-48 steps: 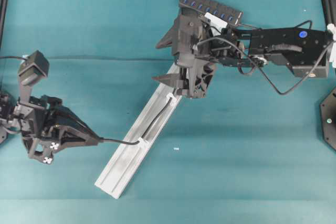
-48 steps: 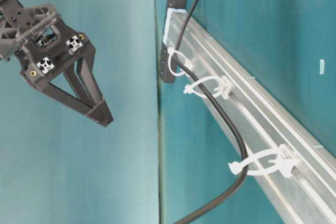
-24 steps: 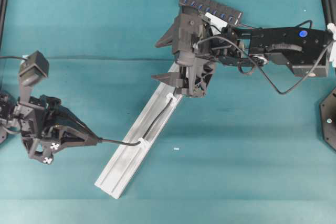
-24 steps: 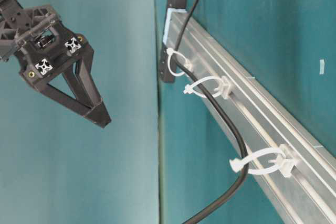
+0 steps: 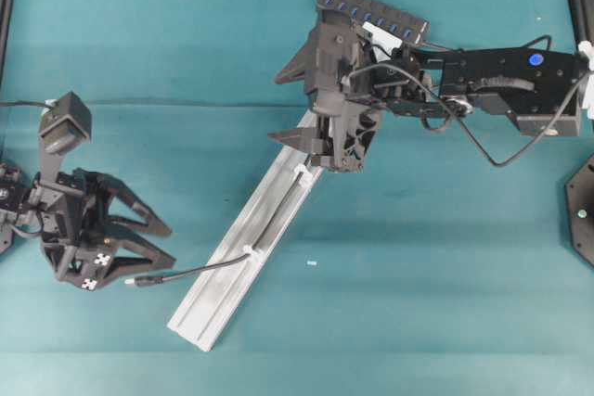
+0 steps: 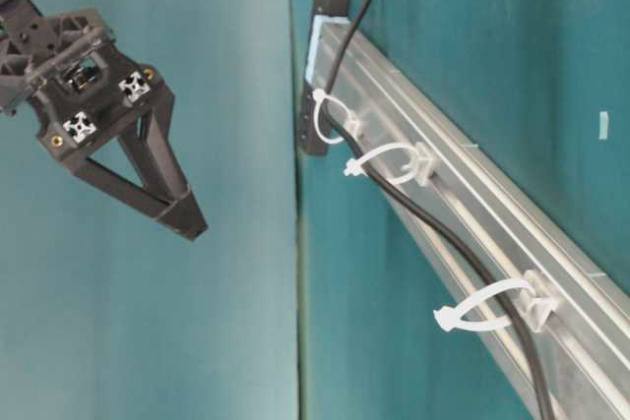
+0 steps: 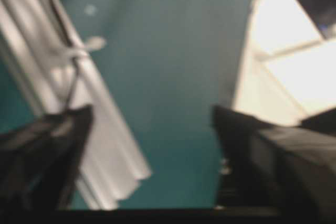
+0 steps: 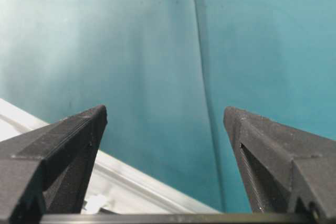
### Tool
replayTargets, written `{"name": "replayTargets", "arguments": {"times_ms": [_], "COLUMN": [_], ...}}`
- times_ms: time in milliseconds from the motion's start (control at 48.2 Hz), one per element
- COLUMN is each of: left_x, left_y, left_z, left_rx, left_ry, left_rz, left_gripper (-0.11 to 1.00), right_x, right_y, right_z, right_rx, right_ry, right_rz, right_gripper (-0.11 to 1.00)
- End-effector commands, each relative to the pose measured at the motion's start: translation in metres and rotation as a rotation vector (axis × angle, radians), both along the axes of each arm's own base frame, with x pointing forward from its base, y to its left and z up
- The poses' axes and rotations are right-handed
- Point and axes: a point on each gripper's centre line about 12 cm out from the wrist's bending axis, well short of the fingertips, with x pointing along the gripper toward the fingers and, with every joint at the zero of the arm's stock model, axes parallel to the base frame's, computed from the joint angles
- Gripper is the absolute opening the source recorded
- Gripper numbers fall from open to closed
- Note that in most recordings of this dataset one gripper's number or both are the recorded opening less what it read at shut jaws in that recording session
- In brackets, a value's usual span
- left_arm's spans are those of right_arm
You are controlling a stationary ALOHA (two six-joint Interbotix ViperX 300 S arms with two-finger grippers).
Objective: Pass the USB cable through three rings with both arms.
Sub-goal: 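Open the left gripper, releasing the plug onto the rail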
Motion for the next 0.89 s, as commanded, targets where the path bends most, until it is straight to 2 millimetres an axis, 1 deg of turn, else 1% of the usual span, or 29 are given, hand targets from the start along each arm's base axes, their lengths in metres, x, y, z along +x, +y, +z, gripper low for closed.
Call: {"name": "replayTargets", "arguments": {"times_ms": [0, 207, 415, 519, 726, 871], "left_x": [0.005, 0.005, 0.008, 0.010, 0.012, 0.011], "left_y": [0.002, 0.006, 0.012, 0.014, 0.016, 0.018], "left_z": [0.011, 0.014, 0.020, 0.022, 0.028, 0.029], "left_rx": [0.009, 0.065, 0.123, 0.175, 0.274, 0.379], "left_ry": [-0.039, -0.057, -0.077, -0.089, -0.117, -0.131], "left_rz": [0.006, -0.002, -0.002, -0.010, -0.039, -0.069], "left_gripper": [0.96, 0.96, 0.96, 0.96, 0.96, 0.95], "right_x": [0.001, -0.001, -0.001, 0.000, 0.001, -0.002], "right_y": [0.000, 0.003, 0.013, 0.019, 0.023, 0.026], "right_z": [0.007, 0.005, 0.005, 0.009, 0.021, 0.029], "right_rx": [0.028, 0.060, 0.061, 0.057, 0.050, 0.048], "right_ry": [-0.030, -0.031, -0.033, -0.054, -0.105, -0.123], "right_rz": [-0.021, -0.038, -0.015, 0.000, 0.008, 0.015], "right_gripper": [0.93, 0.93, 0.93, 0.93, 0.93, 0.93]}}
